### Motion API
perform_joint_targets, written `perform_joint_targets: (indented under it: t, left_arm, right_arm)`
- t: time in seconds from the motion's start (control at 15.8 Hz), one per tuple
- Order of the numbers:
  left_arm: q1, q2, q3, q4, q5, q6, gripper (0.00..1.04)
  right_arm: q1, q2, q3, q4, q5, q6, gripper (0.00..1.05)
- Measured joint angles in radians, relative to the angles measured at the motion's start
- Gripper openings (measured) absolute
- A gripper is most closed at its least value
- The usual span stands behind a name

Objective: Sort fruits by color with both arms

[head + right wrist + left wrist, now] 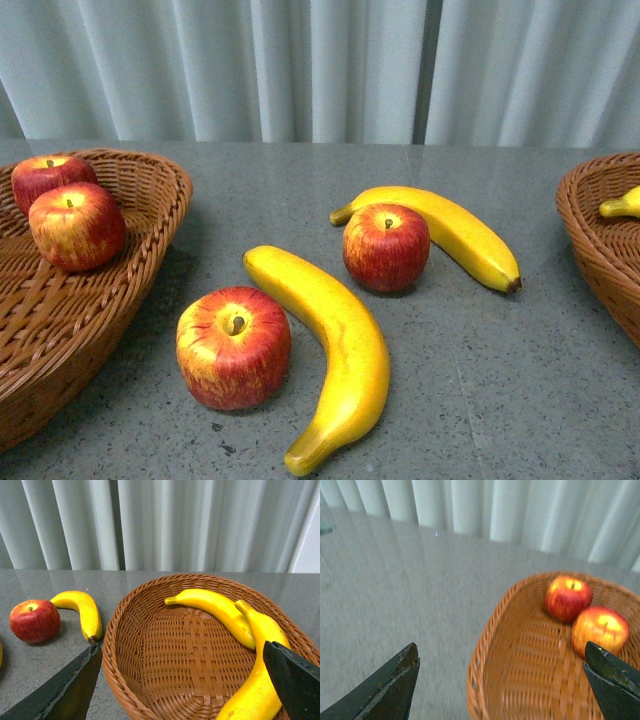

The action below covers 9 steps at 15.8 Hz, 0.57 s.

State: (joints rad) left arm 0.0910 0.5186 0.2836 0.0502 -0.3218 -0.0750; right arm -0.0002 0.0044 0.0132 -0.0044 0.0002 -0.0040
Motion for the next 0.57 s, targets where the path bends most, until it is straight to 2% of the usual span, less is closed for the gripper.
perform_joint_targets:
  t: [0.06,0.13,0.19,0.32,0.44,0.57]
  left_arm:
    - [0.067,0.137,0.076,0.131,0.092,0.065,0.98]
    - [0.077,0.278,0.158,0.23,0.164,0.126,0.98]
    - [0.032,0.411,0.251,0.267,0.234,0.19,0.98]
    - [-0.087,0.606,0.412,0.198,0.367,0.297,0.98]
    - [-0.242,0.717,0.519,0.119,0.441,0.39,0.98]
    - [-0.393,0.801,0.53,0.076,0.462,0.462,0.98]
  right_arm:
    - [0.0,0.0,0.0,0.0,0.0,0.0,0.98]
    - [0.0,0.0,0.0,-0.001,0.0,0.0,0.98]
    - [0.0,0.0,0.0,0.0,0.0,0.0,0.98]
    - [0.0,0.0,0.0,0.0,0.0,0.0,0.98]
    - [0.0,0.0,0.0,0.0,0.0,0.0,0.98]
    - [0.0,0.0,0.0,0.0,0.0,0.0,0.98]
